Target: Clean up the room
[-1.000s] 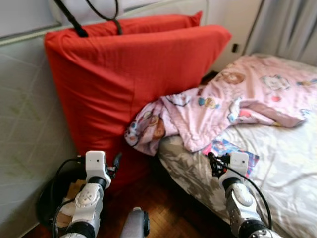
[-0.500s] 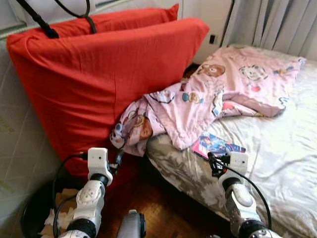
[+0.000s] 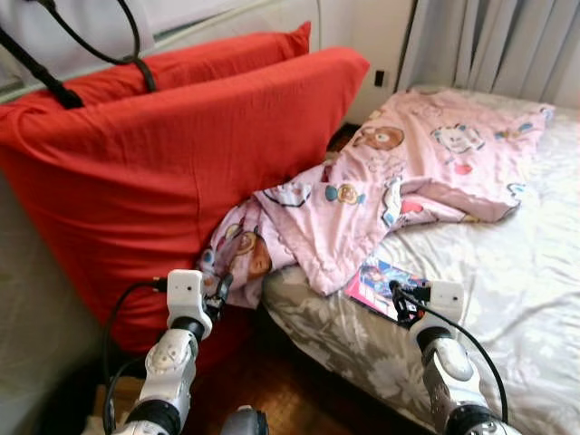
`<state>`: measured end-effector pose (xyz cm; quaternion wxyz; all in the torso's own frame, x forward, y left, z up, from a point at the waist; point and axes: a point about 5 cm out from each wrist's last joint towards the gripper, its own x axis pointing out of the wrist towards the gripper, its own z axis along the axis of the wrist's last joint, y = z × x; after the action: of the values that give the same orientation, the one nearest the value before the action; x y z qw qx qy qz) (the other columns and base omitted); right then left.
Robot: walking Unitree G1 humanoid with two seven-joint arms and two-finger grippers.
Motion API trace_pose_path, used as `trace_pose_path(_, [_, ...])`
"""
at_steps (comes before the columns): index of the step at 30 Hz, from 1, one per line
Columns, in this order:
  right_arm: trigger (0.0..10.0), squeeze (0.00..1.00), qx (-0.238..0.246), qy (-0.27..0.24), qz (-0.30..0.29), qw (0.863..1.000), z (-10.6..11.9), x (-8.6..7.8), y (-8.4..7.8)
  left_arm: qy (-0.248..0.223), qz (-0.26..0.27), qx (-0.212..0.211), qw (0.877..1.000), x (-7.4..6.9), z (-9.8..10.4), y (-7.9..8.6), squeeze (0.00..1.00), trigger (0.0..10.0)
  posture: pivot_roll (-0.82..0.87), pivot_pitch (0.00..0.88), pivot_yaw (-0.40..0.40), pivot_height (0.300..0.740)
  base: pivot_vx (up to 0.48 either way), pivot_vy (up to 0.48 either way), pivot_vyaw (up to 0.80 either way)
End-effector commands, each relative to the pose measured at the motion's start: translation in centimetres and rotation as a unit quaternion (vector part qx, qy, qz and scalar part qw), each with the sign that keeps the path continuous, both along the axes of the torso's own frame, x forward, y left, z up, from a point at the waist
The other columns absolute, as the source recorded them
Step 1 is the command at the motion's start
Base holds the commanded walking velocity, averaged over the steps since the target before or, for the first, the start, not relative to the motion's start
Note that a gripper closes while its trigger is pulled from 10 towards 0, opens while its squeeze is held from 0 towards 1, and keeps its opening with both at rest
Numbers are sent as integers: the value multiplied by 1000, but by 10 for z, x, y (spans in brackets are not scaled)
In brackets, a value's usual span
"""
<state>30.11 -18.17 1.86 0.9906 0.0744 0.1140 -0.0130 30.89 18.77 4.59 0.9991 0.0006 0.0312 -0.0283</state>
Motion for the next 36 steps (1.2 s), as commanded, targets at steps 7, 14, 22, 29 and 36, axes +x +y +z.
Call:
trace_pose_path(7, [10000,0,7,-7,13,1000,3,3,8,1,10,6,1000,-2,-1,8,0,10000,40,28,36,633,273,0,0])
trace_pose_path(14, [10000,0,5,-6,18,1000,3,3,9,1,11,5,1000,-3,-1,8,0,10000,39,25,37,633,275,0,0])
trace_pose_path(22, [10000,0,6,-6,24,1000,2,3,10,1,11,4,1000,-3,-1,8,0,10000,38,26,37,633,240,0,0])
trace_pose_path(29, [10000,0,3,13,31,999,-1,3,14,-2,14,5,1000,-2,1,10,0,10000,42,38,37,633,0,0,0])
trace_pose_path(36, [10000,0,2,23,40,999,-4,2,17,-5,16,6,1000,-1,2,10,0,10000,43,50,38,598,0,0,0])
